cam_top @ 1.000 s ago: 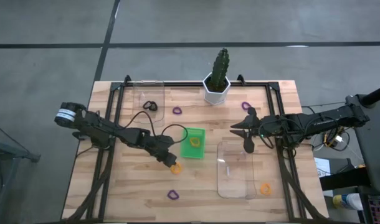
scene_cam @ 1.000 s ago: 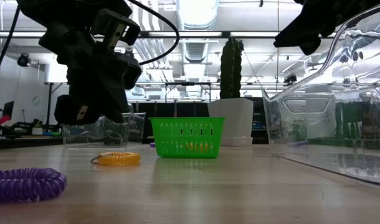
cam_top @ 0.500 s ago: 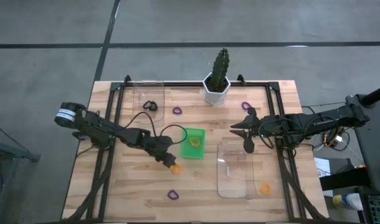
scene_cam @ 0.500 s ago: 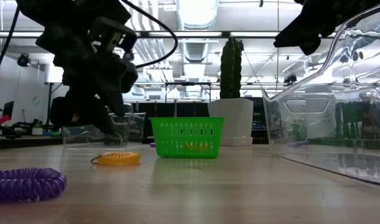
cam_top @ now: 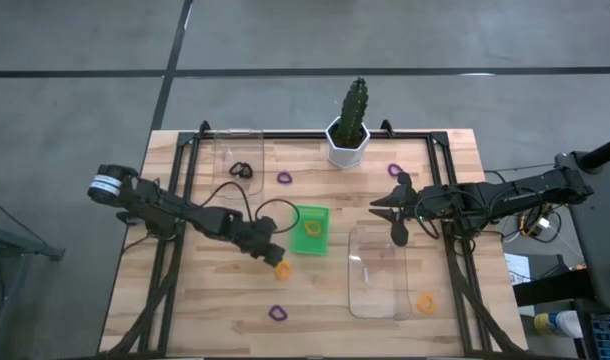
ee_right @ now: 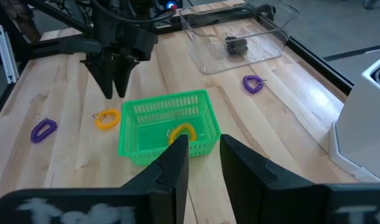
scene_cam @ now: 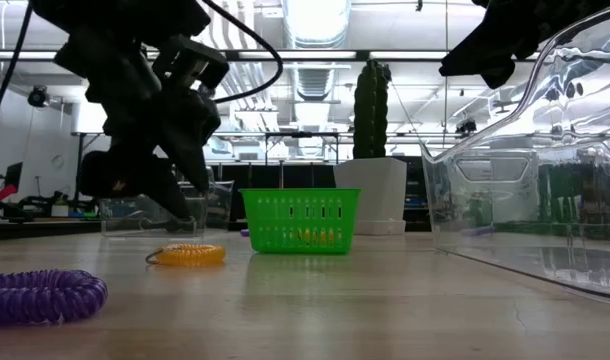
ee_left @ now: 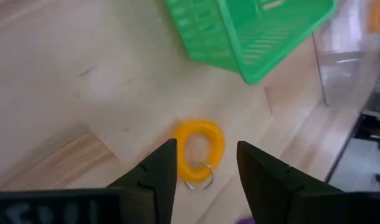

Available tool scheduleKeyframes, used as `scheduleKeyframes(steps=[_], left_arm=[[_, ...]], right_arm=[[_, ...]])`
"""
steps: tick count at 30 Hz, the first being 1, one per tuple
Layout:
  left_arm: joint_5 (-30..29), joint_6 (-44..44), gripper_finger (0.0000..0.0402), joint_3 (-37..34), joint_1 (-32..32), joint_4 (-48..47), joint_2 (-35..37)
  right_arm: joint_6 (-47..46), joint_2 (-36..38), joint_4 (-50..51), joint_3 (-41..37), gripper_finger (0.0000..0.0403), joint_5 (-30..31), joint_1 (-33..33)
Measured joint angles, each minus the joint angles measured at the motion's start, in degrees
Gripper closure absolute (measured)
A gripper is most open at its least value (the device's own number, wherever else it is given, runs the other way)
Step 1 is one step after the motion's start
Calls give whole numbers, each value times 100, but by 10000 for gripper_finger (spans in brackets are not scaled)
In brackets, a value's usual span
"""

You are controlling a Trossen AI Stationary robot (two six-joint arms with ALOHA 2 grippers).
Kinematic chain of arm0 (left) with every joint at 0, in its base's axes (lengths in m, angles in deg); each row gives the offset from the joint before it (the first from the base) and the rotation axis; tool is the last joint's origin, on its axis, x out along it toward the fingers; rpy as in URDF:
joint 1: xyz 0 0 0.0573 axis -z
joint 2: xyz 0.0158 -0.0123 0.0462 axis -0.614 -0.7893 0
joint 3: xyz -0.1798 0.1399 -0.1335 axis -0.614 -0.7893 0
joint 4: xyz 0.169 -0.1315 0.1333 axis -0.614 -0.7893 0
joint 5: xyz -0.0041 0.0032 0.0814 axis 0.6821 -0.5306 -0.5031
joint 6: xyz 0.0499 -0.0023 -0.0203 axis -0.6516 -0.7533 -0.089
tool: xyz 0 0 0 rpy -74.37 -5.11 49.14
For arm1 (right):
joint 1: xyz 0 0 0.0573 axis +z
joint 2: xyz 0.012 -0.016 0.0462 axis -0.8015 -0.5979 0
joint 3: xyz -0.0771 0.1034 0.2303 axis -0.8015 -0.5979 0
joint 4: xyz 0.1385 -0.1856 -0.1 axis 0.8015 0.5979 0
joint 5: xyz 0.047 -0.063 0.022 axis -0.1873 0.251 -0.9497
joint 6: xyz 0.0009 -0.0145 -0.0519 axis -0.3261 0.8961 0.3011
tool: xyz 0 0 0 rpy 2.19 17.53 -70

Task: Sort spring keychains
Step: Put the left orange spring keychain into the green bin

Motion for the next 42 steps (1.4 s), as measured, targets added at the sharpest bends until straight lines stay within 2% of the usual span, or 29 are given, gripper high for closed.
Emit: scheduleKeyframes(steps=[9, 17, 22, 42], left_arm=[[-412, 56, 243, 771, 178, -1384, -439], [-423, -126, 243, 1420, 268, -1618, -1070], [-423, -121, 243, 1742, 325, -2151, -1329], [-442, 157, 243, 1839, 454, -2275, -1984]], right_arm=[[2, 0, 0, -1, 317, 0, 0], [12, -2, 0, -1, 317, -1, 2], [17, -2, 1, 0, 317, -2, 2], [17, -2, 1, -1, 317, -2, 2]])
